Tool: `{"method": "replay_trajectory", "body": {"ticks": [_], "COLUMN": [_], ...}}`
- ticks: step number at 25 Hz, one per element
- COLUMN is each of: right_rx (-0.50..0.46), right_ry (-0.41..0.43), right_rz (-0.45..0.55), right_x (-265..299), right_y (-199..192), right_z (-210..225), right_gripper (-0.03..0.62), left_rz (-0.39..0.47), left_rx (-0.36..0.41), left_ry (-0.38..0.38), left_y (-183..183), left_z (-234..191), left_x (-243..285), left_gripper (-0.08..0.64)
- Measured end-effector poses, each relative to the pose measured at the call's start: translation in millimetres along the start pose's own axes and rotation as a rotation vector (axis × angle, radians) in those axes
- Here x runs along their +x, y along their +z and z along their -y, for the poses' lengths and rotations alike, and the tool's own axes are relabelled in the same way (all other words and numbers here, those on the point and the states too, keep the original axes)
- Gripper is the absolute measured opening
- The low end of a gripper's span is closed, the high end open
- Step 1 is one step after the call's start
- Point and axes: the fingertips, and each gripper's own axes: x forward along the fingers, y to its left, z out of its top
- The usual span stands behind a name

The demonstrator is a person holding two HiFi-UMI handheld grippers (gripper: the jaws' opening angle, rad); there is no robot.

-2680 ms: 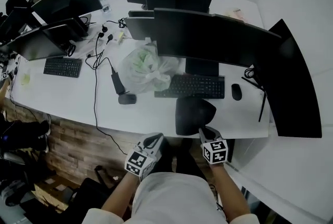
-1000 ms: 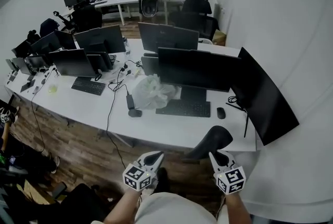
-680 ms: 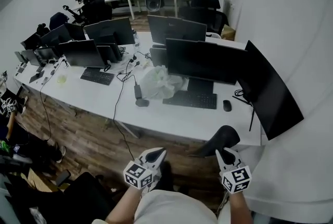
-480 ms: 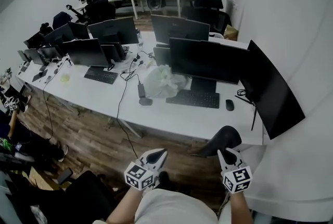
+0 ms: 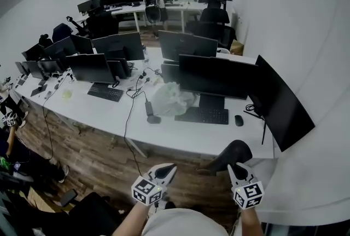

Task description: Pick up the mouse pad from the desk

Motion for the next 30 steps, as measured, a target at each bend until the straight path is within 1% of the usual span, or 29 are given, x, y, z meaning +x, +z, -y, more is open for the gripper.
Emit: {"method": "replay_trajectory", "body": {"ticks": [4,8,12,19,24,30], "right_rx": [0.005,-0.026,-0.056,-0.059,-0.066,-0.069], "right_ry": [-0.010,-0.015,-0.027,-0.035,-0.039,-0.042], "right_rz": [0.028,0.037,0.041,0.055,0.054,0.043], "right_x": [-3.9,-5.8,-8.7,-13.4,-12.6,-13.4], "right_y": [15.0,24.4,28.9,39.5,39.9,35.8], "right_z": [-9.0,-17.2,-25.9,-34.5,-38.1,-36.0], "right_gripper": [0.043,0.043,0.043,0.043,0.043,0.043], "left_rz": [0.023,0.042,0.052,0.060,0.069,0.083], "left_rx": [0.018,0.031,0.036,0.034,0.026,0.017], "left_ry": [-0.023,-0.030,-0.032,-0.041,-0.049,-0.040], "left_y": [13.8,24.5,28.7,32.9,32.0,34.7], "left_z": [-4.5,-11.5,-15.1,-15.8,-16.2,-19.6], "left_x": [-7.1,-12.5,-20.3,-27.2,-27.7,-29.5], "left_gripper": [0.017,0.017,0.017,0.017,0.017,0.017]}}
